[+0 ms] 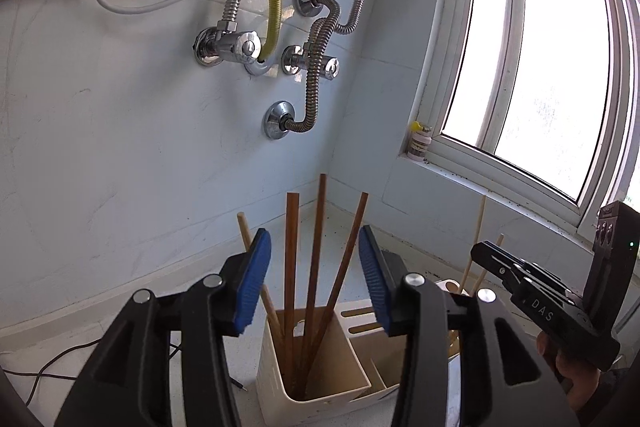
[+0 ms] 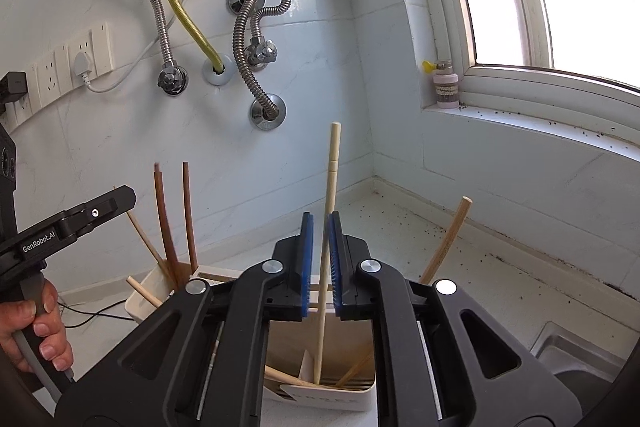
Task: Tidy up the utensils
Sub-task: 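Lower both chopsticks into the holder slots and open both grippers, then withdraw both open tools and move them down toward the remaining chopsticks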
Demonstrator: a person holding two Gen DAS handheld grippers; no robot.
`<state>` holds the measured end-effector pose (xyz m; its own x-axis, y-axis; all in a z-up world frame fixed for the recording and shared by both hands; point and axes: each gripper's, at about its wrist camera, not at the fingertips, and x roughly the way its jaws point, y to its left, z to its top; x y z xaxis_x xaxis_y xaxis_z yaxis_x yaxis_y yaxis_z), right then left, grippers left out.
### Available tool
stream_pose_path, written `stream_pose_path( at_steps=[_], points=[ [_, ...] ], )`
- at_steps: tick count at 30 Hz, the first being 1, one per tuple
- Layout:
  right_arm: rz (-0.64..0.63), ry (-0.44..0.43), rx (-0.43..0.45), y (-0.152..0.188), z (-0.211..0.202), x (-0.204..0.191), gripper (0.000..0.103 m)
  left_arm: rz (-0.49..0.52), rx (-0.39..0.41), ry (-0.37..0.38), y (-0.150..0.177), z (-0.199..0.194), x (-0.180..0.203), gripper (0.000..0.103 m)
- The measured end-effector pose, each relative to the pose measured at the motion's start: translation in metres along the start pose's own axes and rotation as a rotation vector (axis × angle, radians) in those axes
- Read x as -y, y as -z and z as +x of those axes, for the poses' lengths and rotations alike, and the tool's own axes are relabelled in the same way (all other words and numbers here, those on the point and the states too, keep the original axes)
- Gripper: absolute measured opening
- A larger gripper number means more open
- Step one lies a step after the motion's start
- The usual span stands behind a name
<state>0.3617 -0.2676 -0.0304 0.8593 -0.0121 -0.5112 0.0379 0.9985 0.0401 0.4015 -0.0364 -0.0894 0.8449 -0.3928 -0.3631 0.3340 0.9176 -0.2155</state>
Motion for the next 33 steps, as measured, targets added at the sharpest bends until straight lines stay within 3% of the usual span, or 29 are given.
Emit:
stream_pose_path(
  at_steps=[4,7,16,25,33],
  points=[
    [0.008,-0.002,0.007,-0.001,-0.004,0.001,0.020,0.008,0.008,0.001,-0.002,-0.004,0.002,0.046],
    [0.029,0.001,0.029,-0.002,-0.012,0.002,0.039,0.006,0.011,0.002,-0.004,-0.006,0.002,0.047],
    [0.030,-0.014,0.048,-0.010,-0.029,-0.001,0.039,-0.010,0.048,-0.018,-0.013,-0.029,-0.002,0.051],
    [-0.005,-0.063,0.061,-0.014,-0.054,-0.023,0.039,-0.036,0.057,-0.087,-0.017,-0.071,-0.013,0.052],
    [-0.039,-0.139,0.001,0.008,-0.069,-0.059,0.048,-0.104,0.055,-0.211,-0.001,-0.135,-0.045,0.083]
  ],
)
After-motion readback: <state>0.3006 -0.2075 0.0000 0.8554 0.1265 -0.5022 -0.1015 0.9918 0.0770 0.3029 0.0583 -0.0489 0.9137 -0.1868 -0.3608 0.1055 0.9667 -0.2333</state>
